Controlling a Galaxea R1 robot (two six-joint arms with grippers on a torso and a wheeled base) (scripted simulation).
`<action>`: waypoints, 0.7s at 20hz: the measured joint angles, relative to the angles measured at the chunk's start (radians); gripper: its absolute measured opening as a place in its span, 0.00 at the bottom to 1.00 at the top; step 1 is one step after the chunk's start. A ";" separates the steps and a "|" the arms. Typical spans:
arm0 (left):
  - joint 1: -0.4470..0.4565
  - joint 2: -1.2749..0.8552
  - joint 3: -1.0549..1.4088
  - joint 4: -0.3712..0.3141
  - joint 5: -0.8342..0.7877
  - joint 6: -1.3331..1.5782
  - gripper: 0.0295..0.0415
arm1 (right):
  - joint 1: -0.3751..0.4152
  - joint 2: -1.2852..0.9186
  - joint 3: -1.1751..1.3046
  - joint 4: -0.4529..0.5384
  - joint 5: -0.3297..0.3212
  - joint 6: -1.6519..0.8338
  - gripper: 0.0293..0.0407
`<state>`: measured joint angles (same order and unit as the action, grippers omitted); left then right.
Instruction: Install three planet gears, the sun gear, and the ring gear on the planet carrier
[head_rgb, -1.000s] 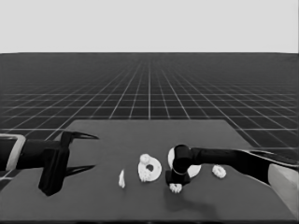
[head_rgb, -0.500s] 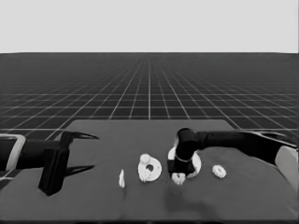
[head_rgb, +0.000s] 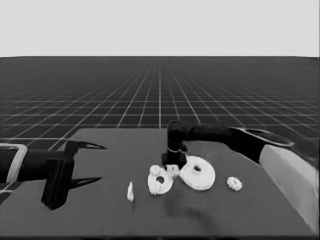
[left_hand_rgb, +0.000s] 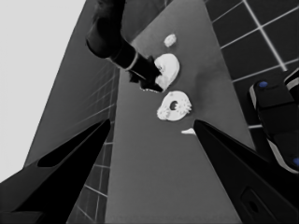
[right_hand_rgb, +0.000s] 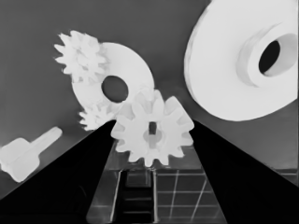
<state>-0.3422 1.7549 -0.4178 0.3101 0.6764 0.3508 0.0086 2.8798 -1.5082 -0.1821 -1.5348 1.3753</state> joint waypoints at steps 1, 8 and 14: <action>0.000 0.000 0.000 0.000 0.000 0.000 0.75 | 0.001 0.017 -0.034 0.002 0.002 -0.016 0.17; 0.000 0.000 0.000 0.000 0.000 0.000 0.75 | -0.100 0.057 -0.139 -0.092 0.038 -0.075 0.17; 0.000 0.000 0.000 0.000 0.000 0.000 0.75 | -0.150 0.070 -0.186 -0.137 0.062 -0.101 0.17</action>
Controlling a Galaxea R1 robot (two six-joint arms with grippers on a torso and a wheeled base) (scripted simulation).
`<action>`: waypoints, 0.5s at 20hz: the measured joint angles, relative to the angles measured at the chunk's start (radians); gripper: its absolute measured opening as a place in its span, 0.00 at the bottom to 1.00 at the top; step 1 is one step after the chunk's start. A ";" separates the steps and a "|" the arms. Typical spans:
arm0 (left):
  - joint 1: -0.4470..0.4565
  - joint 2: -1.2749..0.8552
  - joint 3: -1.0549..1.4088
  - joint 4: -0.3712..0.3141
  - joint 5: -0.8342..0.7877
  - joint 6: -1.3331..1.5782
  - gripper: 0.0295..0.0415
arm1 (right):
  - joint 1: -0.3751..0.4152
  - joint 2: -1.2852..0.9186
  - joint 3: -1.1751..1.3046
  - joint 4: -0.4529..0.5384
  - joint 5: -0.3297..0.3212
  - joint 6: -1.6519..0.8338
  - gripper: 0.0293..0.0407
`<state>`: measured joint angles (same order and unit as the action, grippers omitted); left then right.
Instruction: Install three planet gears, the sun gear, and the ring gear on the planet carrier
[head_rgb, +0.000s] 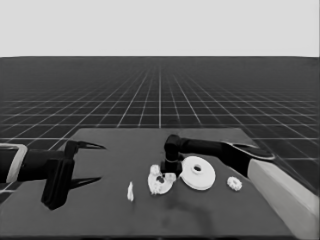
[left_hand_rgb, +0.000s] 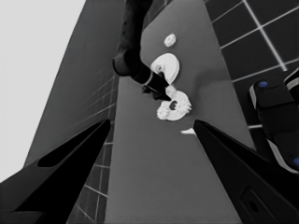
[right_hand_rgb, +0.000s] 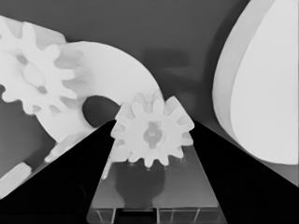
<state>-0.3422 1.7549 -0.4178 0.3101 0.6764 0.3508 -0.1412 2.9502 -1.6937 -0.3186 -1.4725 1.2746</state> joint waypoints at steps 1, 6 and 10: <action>0.000 0.000 0.000 0.000 0.000 0.000 0.75 | -0.001 0.000 -0.001 -0.001 0.000 0.000 0.17; 0.000 0.000 0.000 0.000 0.000 0.000 0.75 | -0.002 0.001 -0.002 -0.002 0.001 -0.001 0.80; 0.000 0.000 0.000 0.000 0.000 0.000 0.75 | -0.002 0.001 -0.002 -0.002 0.001 -0.001 0.81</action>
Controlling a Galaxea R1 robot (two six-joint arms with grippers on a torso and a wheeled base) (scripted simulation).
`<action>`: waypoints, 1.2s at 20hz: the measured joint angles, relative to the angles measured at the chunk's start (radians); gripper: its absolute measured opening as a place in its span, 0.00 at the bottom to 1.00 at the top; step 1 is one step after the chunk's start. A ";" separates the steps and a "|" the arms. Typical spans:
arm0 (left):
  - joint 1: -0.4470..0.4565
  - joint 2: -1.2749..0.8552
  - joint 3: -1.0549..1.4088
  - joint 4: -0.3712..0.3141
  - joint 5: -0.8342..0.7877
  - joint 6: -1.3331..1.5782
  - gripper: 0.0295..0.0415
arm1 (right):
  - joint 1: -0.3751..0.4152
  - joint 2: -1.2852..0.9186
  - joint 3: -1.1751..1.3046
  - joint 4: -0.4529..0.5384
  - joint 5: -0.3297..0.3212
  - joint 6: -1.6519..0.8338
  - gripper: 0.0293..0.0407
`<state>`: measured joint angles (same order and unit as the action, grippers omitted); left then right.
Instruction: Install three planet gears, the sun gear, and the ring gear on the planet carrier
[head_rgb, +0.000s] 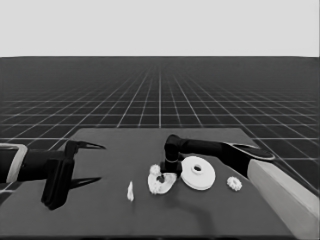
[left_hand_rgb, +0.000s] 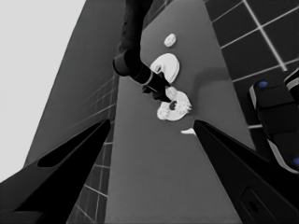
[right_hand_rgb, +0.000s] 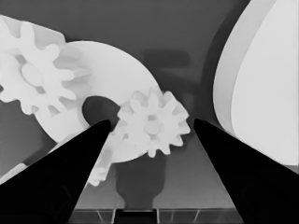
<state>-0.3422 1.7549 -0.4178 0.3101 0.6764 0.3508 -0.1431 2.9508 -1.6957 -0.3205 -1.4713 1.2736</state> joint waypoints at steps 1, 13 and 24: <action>0.000 0.000 0.000 0.000 0.000 0.000 0.75 | 0.000 0.000 0.000 0.000 0.000 0.000 0.81; 0.000 0.000 0.000 0.000 0.000 0.000 0.75 | 0.157 -0.273 0.434 0.148 -0.049 0.019 0.82; 0.000 0.000 0.000 0.000 0.000 0.000 0.75 | 0.027 -0.782 0.259 0.106 0.124 -0.521 0.81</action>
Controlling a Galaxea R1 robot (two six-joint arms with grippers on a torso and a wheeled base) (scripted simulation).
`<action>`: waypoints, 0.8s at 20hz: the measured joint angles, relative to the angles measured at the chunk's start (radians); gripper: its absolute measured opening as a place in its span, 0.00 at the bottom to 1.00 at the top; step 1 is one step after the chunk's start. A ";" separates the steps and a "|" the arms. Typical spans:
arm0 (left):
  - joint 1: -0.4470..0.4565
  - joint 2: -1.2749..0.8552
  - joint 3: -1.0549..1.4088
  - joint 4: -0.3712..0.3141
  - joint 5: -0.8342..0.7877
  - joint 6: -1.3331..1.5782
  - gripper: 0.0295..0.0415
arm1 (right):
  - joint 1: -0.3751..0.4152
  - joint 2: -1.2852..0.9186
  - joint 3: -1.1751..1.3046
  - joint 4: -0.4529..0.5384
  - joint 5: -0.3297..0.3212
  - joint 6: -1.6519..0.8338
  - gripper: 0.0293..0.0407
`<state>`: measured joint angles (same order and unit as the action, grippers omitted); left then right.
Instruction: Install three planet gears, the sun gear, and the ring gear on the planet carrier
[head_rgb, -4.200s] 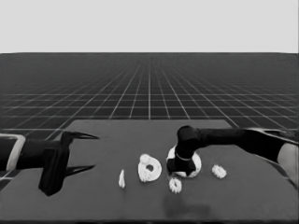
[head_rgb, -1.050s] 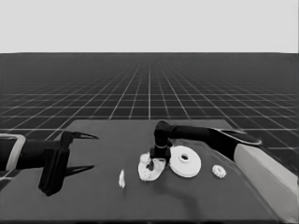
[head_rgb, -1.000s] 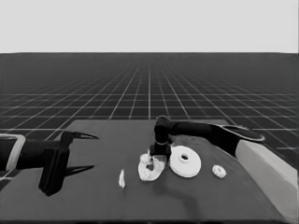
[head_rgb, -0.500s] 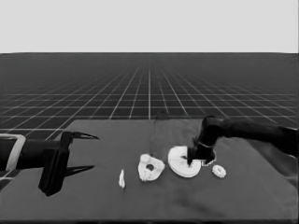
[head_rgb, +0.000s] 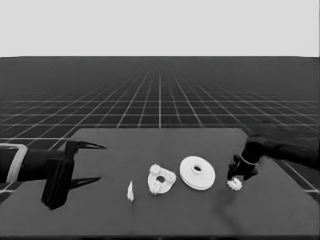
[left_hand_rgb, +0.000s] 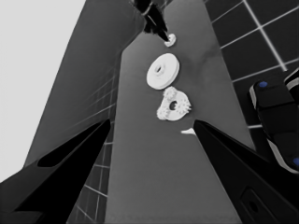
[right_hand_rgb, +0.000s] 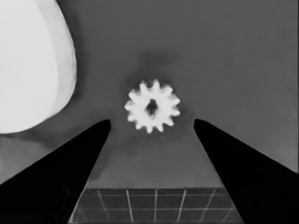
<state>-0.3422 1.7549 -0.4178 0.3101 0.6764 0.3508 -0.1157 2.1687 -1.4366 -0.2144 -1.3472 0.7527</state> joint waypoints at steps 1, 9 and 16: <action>0.000 0.000 0.000 0.000 0.000 0.000 0.75 | -0.031 0.013 -0.025 -0.017 0.024 -0.007 0.81; 0.000 0.000 0.000 0.000 0.000 0.000 0.75 | -0.069 0.035 -0.065 -0.039 0.058 -0.018 0.49; 0.000 0.000 0.000 0.000 0.000 0.000 0.75 | -0.069 0.035 -0.065 -0.039 0.058 -0.018 0.14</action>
<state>-0.3422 1.7549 -0.4178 0.3101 0.6764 0.3508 -0.1846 2.2034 -1.5018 -0.2538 -1.2889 0.7348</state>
